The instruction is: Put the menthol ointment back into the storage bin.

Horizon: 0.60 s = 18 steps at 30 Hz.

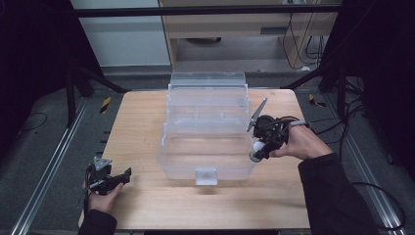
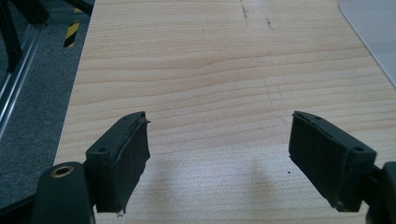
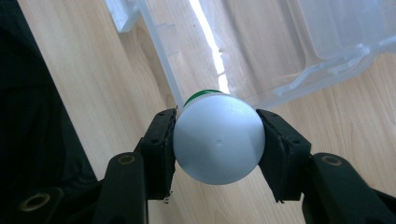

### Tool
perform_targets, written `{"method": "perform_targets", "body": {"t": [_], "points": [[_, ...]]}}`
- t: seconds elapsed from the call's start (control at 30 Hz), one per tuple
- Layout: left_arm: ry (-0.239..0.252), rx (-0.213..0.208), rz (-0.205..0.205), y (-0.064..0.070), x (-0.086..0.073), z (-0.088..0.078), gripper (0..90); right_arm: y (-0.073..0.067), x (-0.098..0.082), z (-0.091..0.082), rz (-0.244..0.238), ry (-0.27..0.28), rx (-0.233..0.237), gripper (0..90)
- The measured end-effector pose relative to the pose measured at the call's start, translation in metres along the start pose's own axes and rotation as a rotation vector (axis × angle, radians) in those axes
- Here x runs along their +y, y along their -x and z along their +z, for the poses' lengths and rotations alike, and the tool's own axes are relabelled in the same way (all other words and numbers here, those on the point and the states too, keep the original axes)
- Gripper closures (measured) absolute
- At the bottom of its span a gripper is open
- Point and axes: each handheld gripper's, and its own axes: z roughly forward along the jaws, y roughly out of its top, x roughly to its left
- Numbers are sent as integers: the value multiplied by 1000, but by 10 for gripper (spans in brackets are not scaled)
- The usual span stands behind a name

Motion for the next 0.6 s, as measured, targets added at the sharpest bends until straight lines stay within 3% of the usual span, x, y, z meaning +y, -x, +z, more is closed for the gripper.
{"method": "perform_targets", "body": {"t": [0.6], "points": [[1, 0, 3, 1, 1, 0, 196, 7, 20, 25, -13, 19, -2, 503]]}}
